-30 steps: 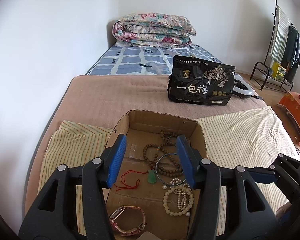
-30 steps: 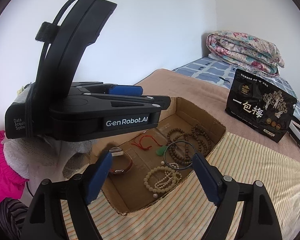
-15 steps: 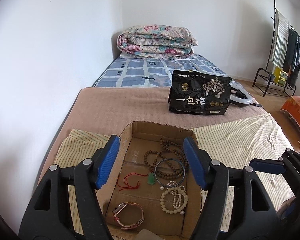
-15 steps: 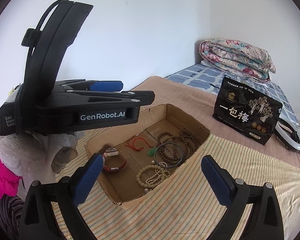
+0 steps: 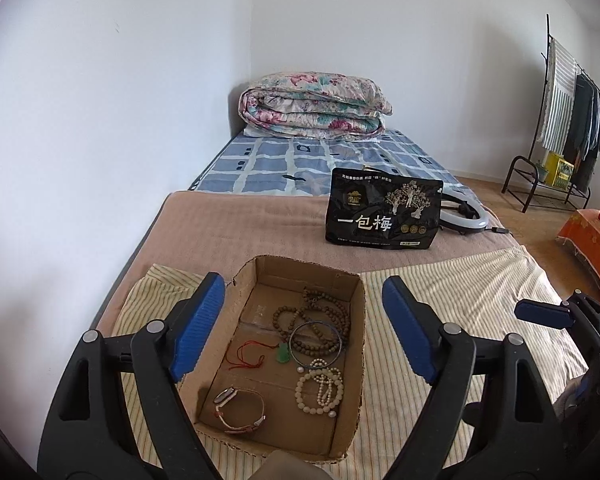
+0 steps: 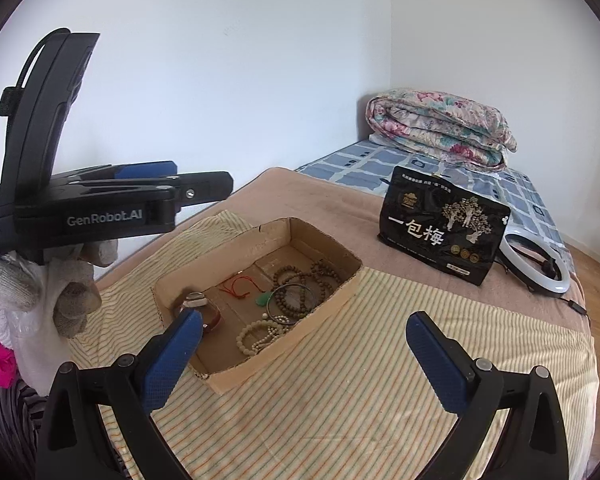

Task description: Organize jewelry

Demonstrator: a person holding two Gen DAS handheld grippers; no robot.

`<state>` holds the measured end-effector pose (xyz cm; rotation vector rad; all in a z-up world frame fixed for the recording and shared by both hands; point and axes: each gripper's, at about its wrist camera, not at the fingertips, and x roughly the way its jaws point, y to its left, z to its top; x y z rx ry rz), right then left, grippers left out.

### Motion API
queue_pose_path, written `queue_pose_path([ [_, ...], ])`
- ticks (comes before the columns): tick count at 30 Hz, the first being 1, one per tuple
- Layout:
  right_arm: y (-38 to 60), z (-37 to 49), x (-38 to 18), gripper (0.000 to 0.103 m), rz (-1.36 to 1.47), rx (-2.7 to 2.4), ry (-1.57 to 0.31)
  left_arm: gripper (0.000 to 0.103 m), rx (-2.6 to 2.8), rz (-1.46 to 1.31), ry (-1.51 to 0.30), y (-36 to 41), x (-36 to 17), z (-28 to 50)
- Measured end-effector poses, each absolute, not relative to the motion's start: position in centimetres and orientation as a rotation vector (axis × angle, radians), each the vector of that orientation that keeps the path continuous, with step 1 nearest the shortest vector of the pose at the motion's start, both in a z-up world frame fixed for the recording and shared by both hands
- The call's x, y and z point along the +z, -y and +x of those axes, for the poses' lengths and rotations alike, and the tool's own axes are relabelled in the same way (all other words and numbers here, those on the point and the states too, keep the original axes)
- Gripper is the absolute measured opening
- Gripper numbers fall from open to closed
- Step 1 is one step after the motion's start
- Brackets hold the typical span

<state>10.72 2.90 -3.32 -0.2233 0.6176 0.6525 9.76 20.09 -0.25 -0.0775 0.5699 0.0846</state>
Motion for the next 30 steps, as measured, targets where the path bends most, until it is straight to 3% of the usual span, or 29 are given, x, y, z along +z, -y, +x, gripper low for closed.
queue_pose_path([
  [14, 2.0, 10.1, -2.2, 0.103, -0.202, 0.546, -0.594, 0.103, 0.173, -0.016, -0.558, -17.0, 1.3, 5.7],
  [30, 4.1, 11.5, -3.7, 0.103, -0.170, 0.467, -0.619, 0.103, 0.135, -0.008, -0.621, -15.1, -0.6, 4.2],
])
